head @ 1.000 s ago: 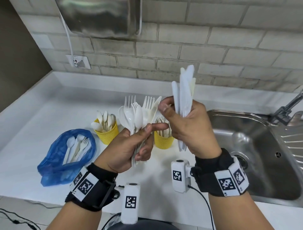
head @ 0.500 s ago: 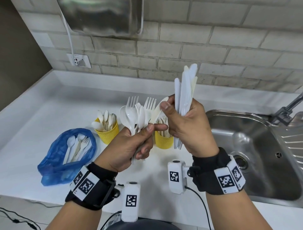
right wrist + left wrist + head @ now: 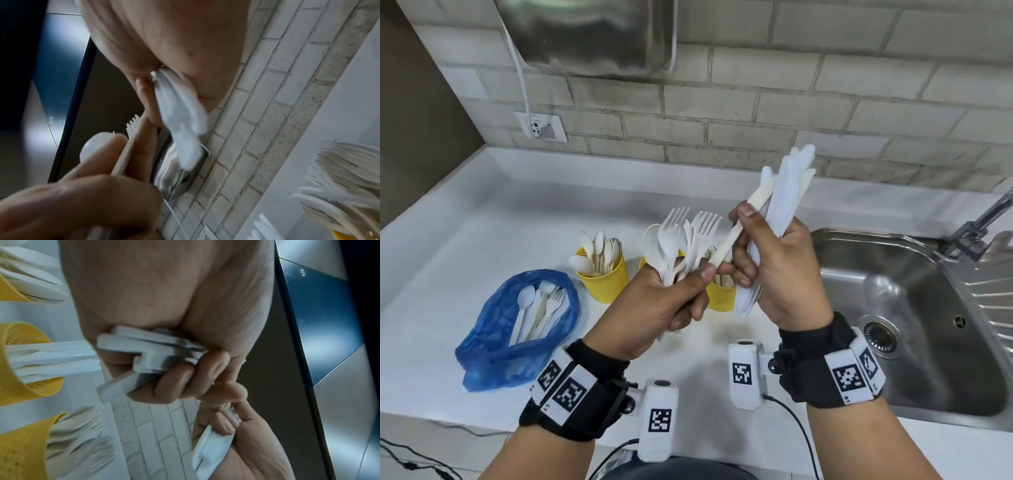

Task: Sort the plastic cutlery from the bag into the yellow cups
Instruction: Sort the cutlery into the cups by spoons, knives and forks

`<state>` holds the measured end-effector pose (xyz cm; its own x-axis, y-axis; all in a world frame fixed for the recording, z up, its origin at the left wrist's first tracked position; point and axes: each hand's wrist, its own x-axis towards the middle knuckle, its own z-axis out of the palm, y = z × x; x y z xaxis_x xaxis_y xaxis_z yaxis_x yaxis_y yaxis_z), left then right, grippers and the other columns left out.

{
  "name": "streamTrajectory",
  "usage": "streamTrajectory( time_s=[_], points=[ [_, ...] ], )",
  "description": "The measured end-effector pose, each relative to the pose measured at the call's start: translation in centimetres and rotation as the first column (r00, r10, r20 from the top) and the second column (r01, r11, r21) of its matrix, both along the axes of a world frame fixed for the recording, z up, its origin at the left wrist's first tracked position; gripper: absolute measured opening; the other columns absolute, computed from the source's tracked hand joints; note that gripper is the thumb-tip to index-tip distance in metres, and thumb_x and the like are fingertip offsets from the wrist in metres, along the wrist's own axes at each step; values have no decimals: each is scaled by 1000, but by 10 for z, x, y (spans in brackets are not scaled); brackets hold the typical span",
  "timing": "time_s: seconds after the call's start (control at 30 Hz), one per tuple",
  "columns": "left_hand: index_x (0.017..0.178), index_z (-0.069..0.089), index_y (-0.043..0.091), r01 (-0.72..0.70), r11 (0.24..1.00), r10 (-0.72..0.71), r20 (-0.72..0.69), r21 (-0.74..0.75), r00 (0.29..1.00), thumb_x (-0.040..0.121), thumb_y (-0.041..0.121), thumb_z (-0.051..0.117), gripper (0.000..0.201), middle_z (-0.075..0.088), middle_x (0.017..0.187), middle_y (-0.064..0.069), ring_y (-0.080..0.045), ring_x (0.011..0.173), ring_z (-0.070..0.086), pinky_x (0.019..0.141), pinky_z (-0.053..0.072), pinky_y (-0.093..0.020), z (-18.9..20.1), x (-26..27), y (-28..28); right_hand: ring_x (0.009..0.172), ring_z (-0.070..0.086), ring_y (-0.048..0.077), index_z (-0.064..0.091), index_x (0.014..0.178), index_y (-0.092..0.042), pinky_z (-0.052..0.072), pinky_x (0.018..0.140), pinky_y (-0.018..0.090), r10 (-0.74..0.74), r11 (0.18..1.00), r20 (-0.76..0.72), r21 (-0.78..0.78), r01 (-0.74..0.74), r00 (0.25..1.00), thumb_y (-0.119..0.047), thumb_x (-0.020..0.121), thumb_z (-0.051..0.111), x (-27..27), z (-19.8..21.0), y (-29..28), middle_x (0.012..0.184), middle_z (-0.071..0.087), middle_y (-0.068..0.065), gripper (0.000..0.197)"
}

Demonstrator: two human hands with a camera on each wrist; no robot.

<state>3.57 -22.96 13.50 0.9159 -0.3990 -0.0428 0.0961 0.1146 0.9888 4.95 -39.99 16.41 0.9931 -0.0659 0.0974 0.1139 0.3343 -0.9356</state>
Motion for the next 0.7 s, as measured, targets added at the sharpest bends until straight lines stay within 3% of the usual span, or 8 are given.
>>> streamTrajectory(
  time_s=[0.07, 0.2, 0.3, 0.37, 0.47, 0.6, 0.7],
  points=[
    [95, 80, 22, -16, 1000, 16, -13, 3, 1000, 94, 38, 62, 24, 52, 56, -6, -15, 44, 30, 49, 27, -26, -1, 1, 1, 42, 41, 21, 57, 88, -7, 43, 49, 29, -69, 996, 4, 64, 69, 998, -22, 109, 50, 4, -1, -4, 54, 42, 7, 26],
    [116, 76, 14, -78, 997, 75, -107, -26, 991, 97, 31, 58, 31, 60, 65, -9, -16, 47, 38, 50, 35, -23, -7, 3, 2, 65, 60, 22, 56, 85, -12, 53, 62, 37, -180, 952, -22, 247, 180, 983, -23, 110, 48, 12, -5, -10, 76, 57, 3, 29],
    [120, 73, 9, -175, 980, 143, -270, -95, 952, 98, 28, 59, 32, 73, 82, -10, -17, 58, 60, 56, 48, -22, -10, 4, 0, 48, 53, 20, 50, 90, -12, 50, 51, 31, -229, 929, 2, 298, 218, 973, -24, 111, 44, 12, -3, -12, 74, 56, 5, 25],
    [120, 72, 8, -196, 972, 134, -376, -133, 917, 103, 24, 55, 29, 78, 100, -14, -20, 78, 73, 70, 58, -26, -14, 6, -2, 43, 42, 16, 49, 89, -13, 43, 47, 28, -264, 930, 89, 289, 229, 960, -24, 112, 44, 10, 0, -10, 68, 47, 3, 26],
    [122, 68, 3, -175, 971, 81, -468, -161, 880, 105, 23, 52, 31, 76, 113, -19, -29, 103, 75, 91, 58, -36, -20, 6, -7, 42, 33, 13, 52, 89, -15, 34, 45, 25, -253, 952, 221, 230, 202, 942, -25, 110, 45, 5, 4, 1, 61, 37, 0, 24],
    [113, 70, -2, -187, 953, 21, -565, -238, 825, 104, 18, 54, 27, 76, 104, -22, -31, 97, 76, 92, 59, -38, -20, 4, -13, 42, 35, 15, 59, 85, -21, 36, 46, 27, -115, 993, 298, 21, 114, 948, -29, 101, 58, -2, -5, 20, 55, 38, -4, 18],
    [120, 64, -13, -177, 950, -8, -584, -259, 812, 102, 11, 53, 32, 66, 122, -35, -37, 109, 71, 98, 56, -42, -22, 5, -12, 51, 49, 13, 61, 82, -18, 42, 58, 31, -31, 973, 268, -211, 90, 963, -37, 95, 66, -7, -24, 29, 58, 51, -11, 23]
  ],
)
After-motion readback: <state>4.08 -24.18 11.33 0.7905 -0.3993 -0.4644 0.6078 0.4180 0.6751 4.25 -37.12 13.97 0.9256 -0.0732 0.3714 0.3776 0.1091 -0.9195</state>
